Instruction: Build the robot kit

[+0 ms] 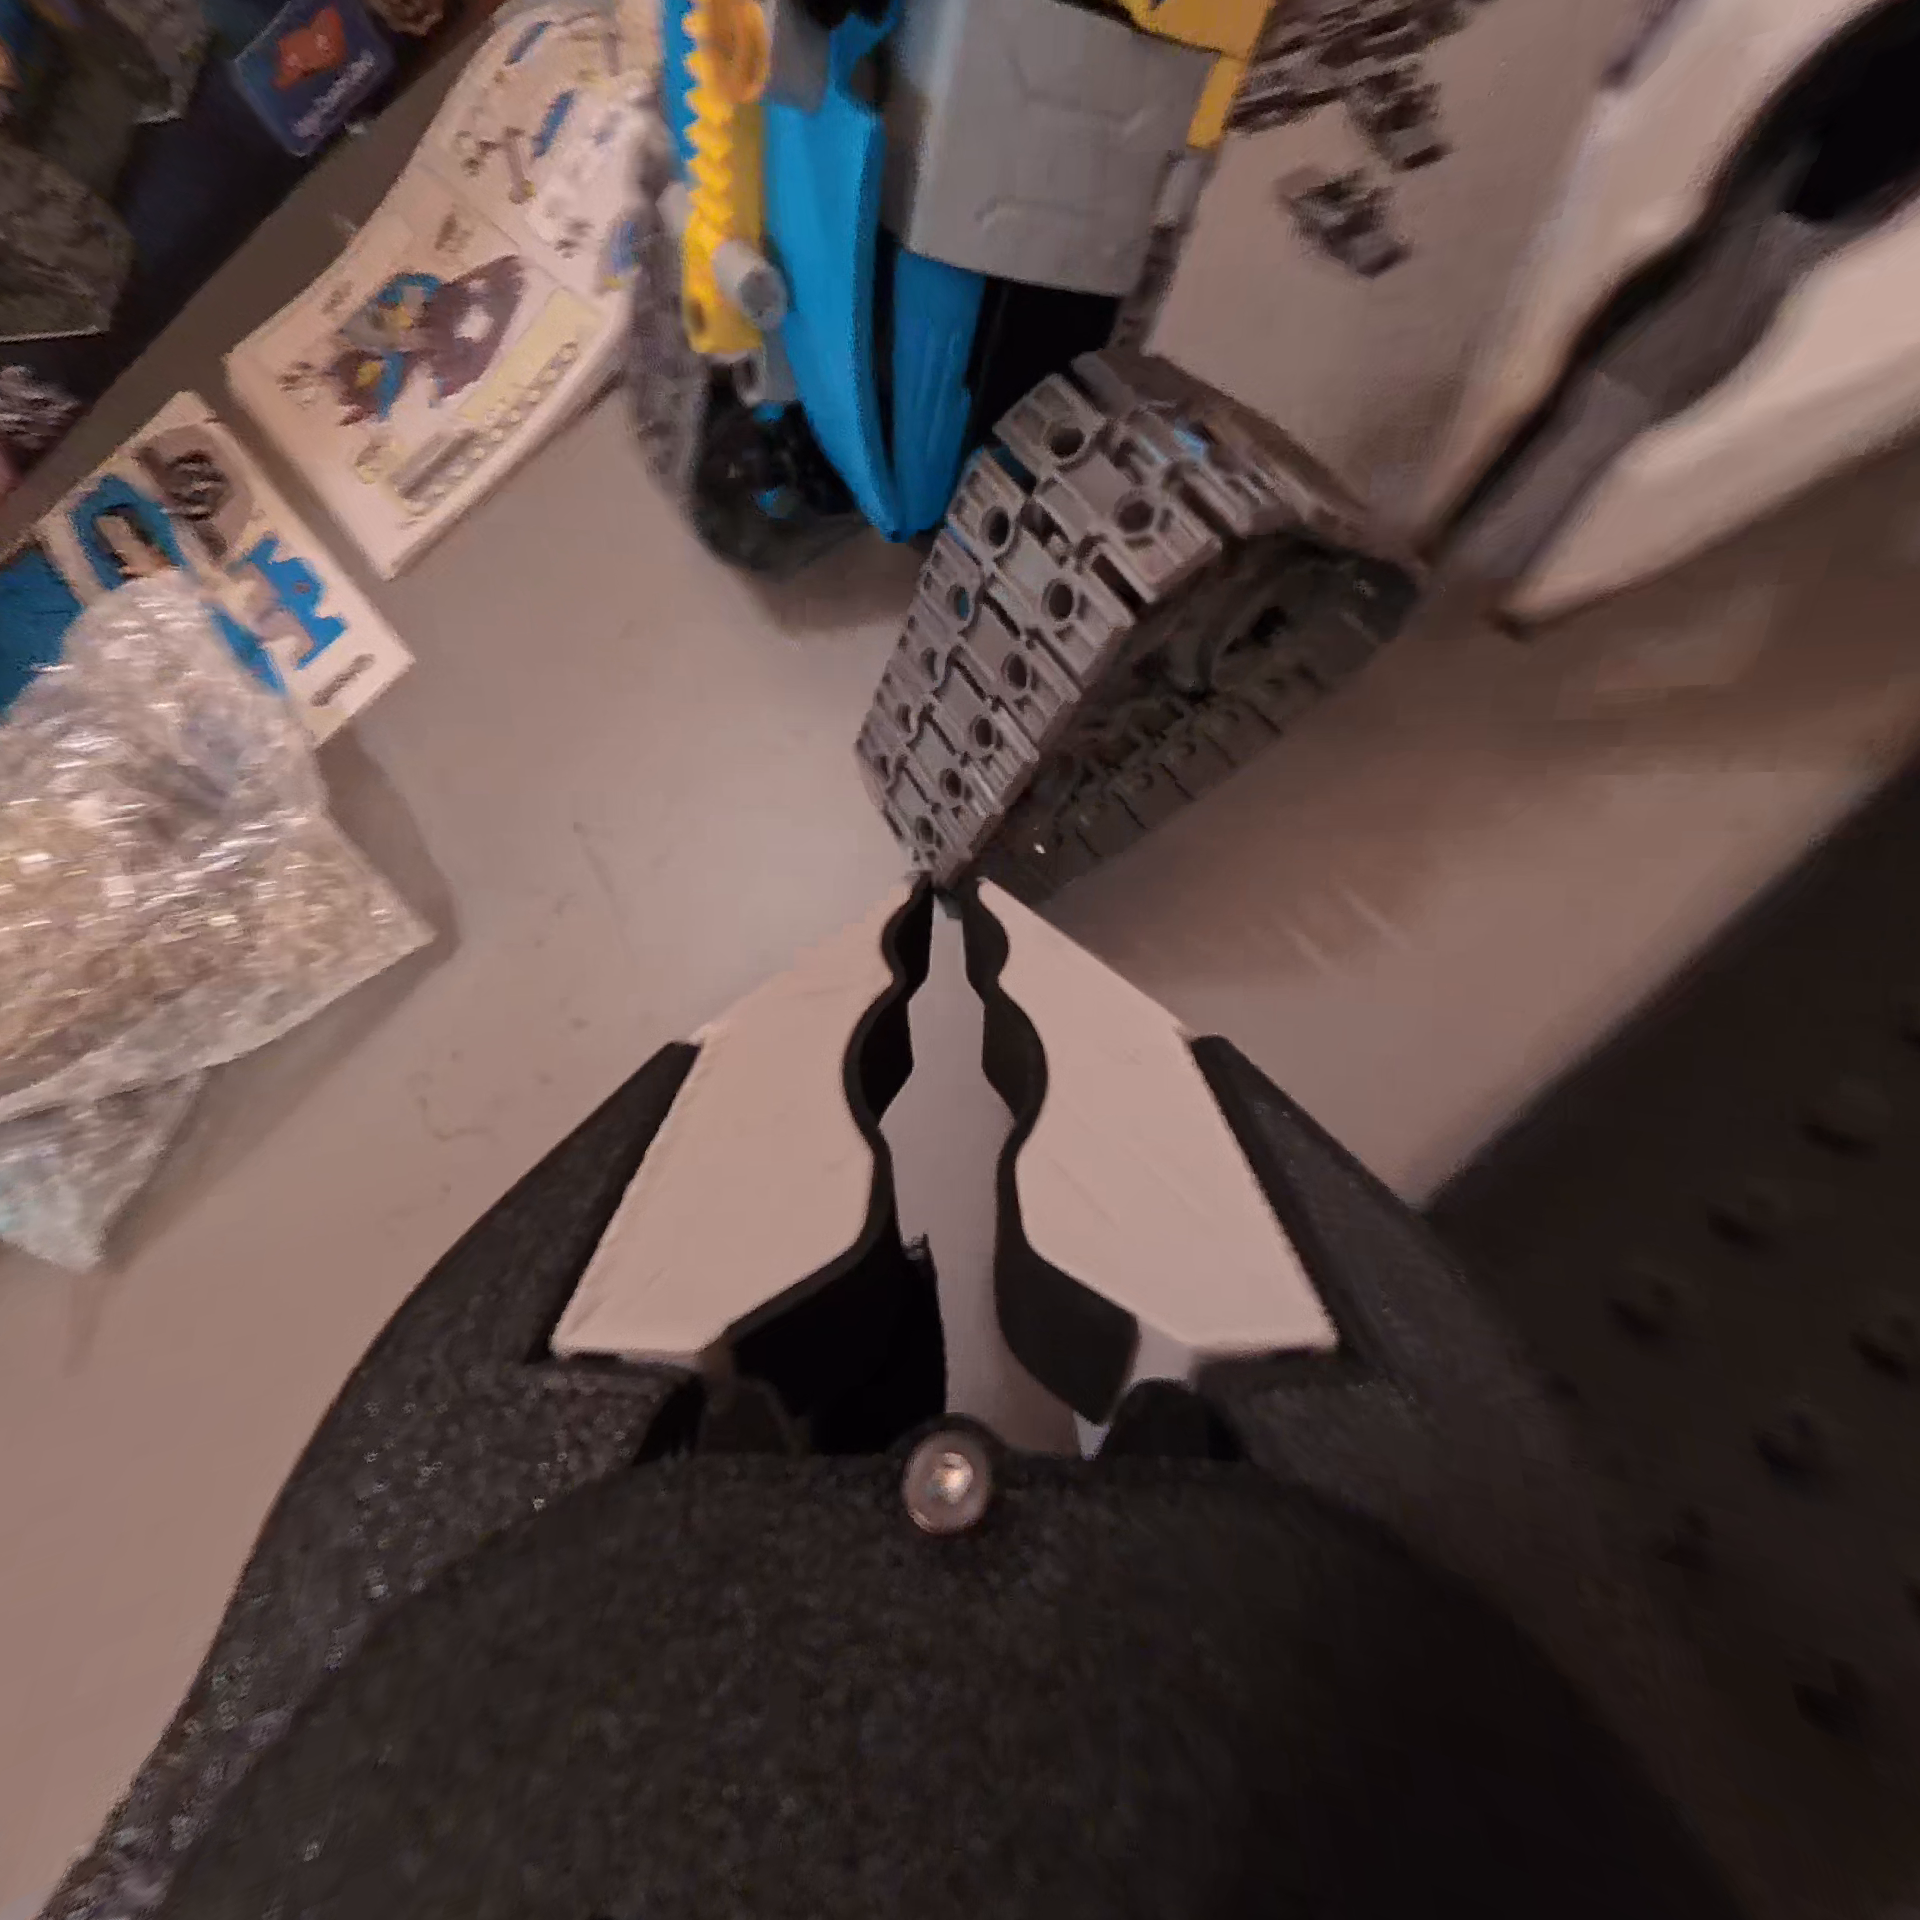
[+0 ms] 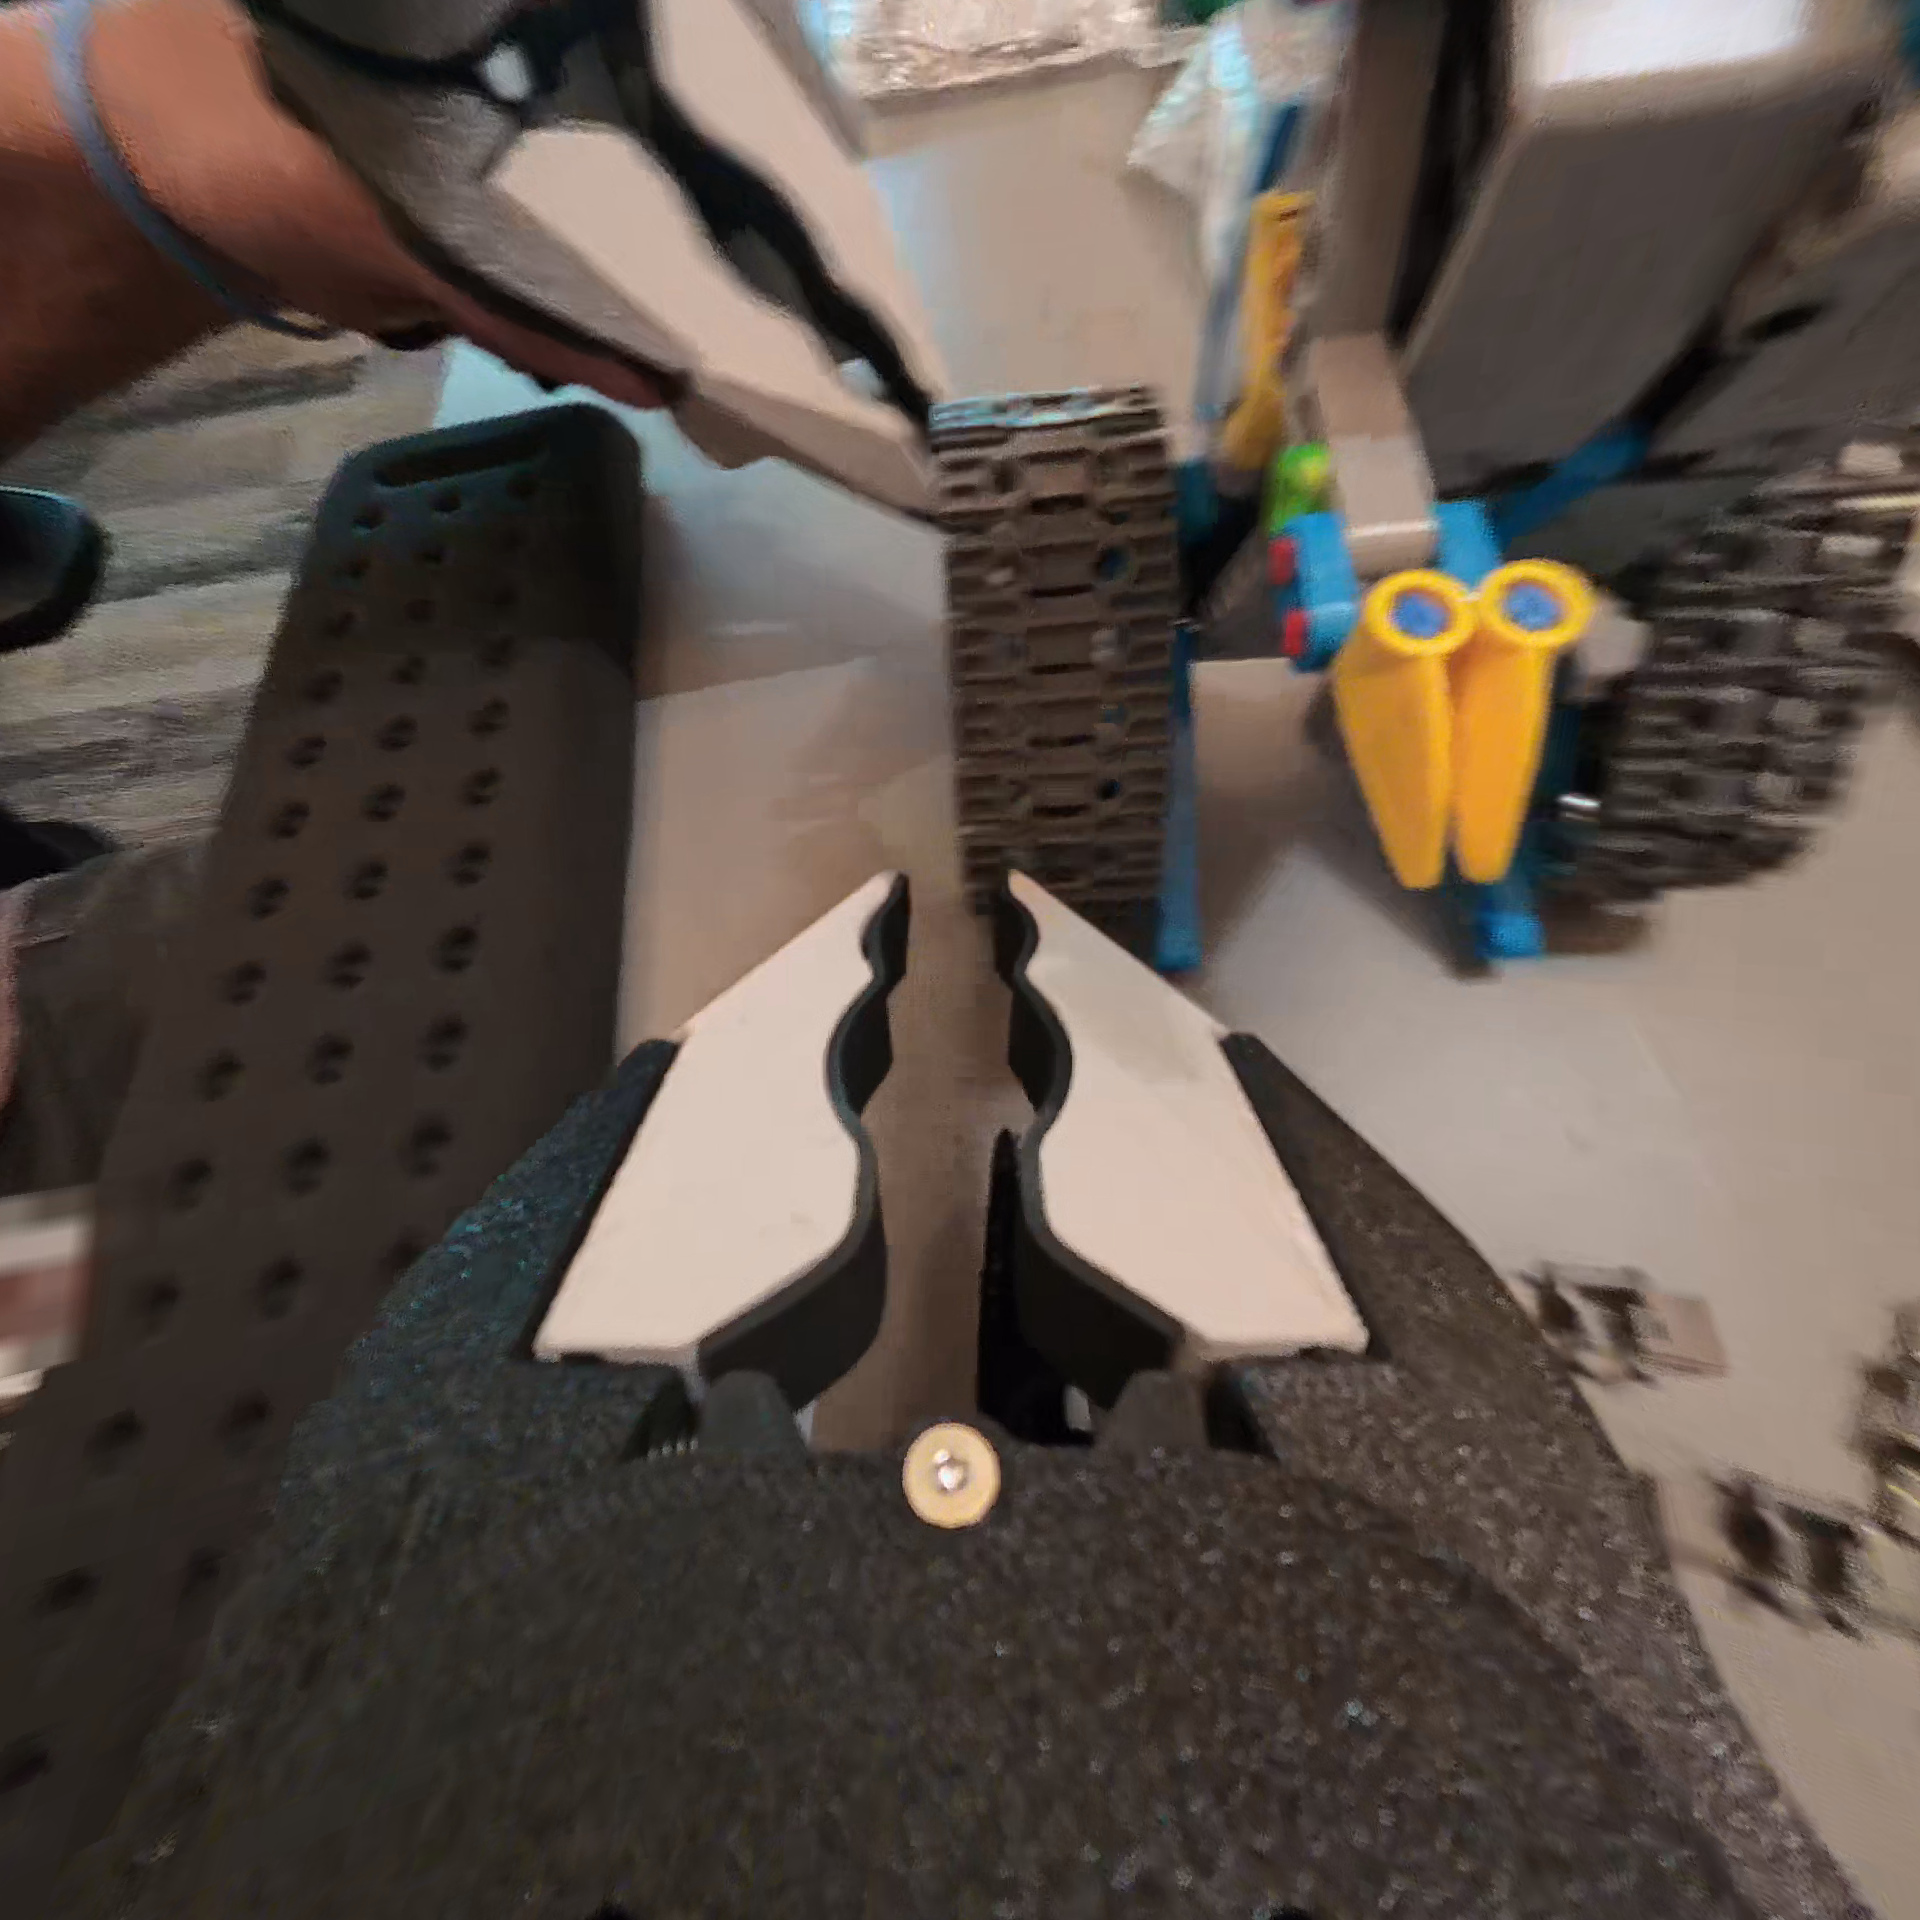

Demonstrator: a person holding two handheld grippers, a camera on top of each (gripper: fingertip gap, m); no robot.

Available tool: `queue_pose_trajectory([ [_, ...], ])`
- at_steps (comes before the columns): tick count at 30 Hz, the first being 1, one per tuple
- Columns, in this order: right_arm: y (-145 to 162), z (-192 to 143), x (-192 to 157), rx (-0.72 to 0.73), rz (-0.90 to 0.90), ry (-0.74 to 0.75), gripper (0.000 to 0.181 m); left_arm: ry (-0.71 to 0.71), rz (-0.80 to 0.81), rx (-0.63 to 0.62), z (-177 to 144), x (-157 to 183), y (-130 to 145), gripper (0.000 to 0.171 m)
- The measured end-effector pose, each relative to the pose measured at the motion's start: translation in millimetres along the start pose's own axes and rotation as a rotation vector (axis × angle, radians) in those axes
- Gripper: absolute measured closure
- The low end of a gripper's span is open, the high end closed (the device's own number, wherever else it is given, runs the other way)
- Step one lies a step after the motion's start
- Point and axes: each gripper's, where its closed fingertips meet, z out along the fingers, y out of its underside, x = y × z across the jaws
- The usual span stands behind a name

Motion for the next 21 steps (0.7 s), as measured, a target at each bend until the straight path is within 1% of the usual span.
queue_pose_trajectory([
  [1, 2, 6, -7, -0.024, 0.006, -0.038, 0.165, -0.064, 0.006, -0.01, 2, -13, 0, 0.167],
  [3, 6, 15, -11, -0.081, -0.037, -0.019, 0.163, -0.188, 0.01, -0.031, 9, -42, 2, 0.169],
  [5, 2, 16, -13, -0.062, -0.095, 0.021, 0.163, -0.239, -0.041, -0.041, 16, -63, 4, 0.169],
  [6, 1, 14, -13, -0.051, -0.111, 0.033, 0.163, -0.237, -0.076, -0.038, 18, -68, 4, 0.168],
  [8, 2, 6, -8, -0.032, -0.112, 0.062, 0.163, -0.201, -0.154, -0.013, 15, -70, 3, 0.164],
  [10, 4, -4, 5, -0.017, -0.092, 0.115, 0.163, -0.152, -0.22, 0.032, 6, -68, -1, 0.164],
  [14, 3, -29, 48, 0.026, -0.017, 0.322, 0.164, -0.144, -0.263, 0.046, -11, -60, 12, 0.157],
  [16, -1, -43, 64, 0.06, 0.01, 0.412, 0.163, -0.213, -0.237, 0.054, -18, -57, 18, 0.157],
  [18, -4, -53, 72, 0.086, 0.012, 0.47, 0.162, -0.29, -0.228, 0.078, -25, -57, 17, 0.157],
  [21, -9, -60, 72, 0.114, -0.003, 0.511, 0.163, -0.307, -0.223, 0.107, -25, -51, 15, 0.155],
])
